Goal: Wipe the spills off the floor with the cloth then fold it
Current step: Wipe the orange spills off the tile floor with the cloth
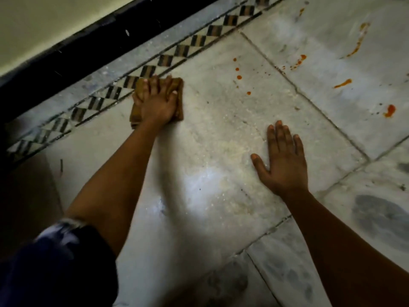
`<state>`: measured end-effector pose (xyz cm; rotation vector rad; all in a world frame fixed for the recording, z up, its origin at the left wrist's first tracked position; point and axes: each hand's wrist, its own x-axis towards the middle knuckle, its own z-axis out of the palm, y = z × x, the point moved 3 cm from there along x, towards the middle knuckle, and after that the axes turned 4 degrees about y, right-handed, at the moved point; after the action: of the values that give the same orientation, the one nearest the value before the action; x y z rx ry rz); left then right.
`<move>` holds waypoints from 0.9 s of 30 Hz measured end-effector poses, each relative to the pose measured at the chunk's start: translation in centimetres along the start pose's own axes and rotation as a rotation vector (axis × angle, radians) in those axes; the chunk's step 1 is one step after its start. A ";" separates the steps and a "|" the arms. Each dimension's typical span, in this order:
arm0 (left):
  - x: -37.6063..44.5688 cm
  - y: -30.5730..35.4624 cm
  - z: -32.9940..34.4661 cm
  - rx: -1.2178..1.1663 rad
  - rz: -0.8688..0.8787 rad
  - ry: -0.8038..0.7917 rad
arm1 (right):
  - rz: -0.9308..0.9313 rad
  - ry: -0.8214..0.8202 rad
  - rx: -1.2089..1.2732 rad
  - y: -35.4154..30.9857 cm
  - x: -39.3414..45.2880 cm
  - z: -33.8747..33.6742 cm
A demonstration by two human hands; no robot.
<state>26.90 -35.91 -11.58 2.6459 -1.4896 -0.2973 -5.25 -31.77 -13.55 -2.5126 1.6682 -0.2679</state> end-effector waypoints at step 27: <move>-4.3 2.1 0.4 0.115 0.454 -0.057 | 0.017 0.035 0.050 0.1 0.2 0.0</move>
<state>22.88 -33.28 -11.04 2.2973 -2.1188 -0.2549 -5.30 -32.04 -13.53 -2.4707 1.6724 -0.3499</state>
